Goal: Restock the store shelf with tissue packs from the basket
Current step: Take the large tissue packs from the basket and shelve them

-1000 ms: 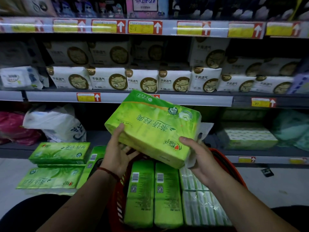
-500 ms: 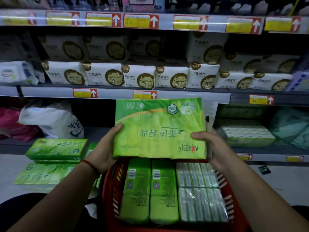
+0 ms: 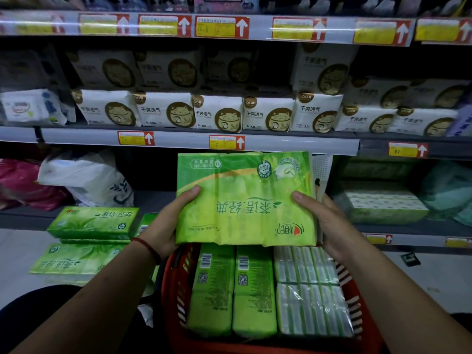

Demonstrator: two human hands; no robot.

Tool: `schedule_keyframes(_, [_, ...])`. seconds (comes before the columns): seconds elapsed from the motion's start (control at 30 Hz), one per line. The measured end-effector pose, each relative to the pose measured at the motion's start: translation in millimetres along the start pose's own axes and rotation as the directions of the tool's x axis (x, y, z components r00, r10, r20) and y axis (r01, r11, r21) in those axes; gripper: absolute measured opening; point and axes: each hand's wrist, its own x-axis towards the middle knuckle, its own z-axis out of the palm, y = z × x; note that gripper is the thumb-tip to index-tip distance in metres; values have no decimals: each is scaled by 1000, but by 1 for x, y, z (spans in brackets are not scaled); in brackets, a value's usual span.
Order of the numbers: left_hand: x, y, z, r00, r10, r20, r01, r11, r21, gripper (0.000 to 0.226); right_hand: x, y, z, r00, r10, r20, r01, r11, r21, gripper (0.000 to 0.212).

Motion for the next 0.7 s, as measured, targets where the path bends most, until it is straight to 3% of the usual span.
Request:
schedule_keyframes(0.13, [2, 2, -3, 1000, 7, 9, -7, 999, 35, 58, 0, -3, 0, 1000, 5, -1, -5, 1000, -23, 84])
schedule_keyframes(0.27, [6, 6, -8, 998, 44, 50, -47, 997, 56, 104, 1, -5, 0, 1000, -1, 19, 3, 996, -87, 106])
schedule_keyframes(0.33, [9, 7, -12, 993, 72, 90, -77, 995, 58, 117, 1, -5, -3, 999, -10, 41, 15, 991, -133, 94])
schedule_keyframes(0.4, [11, 8, -16, 987, 101, 124, -109, 992, 66, 110, -1, -5, -6, 998, -15, 64, 26, 985, -168, 82])
schedule_keyframes(0.5, [8, 13, -21, 978, 119, 170, -140, 983, 122, 98, -2, -6, -10, 996, -26, 90, 49, 962, -270, 86])
schedule_keyframes(0.6, [1, 24, -25, 981, 66, 182, -116, 953, 279, 93, -5, -7, -13, 993, -54, 103, 92, 905, -416, 80])
schedule_keyframes(0.7, [-3, 30, -30, 982, 24, 188, -98, 912, 398, 79, -4, -1, -13, 987, -118, 112, 157, 868, -471, 96])
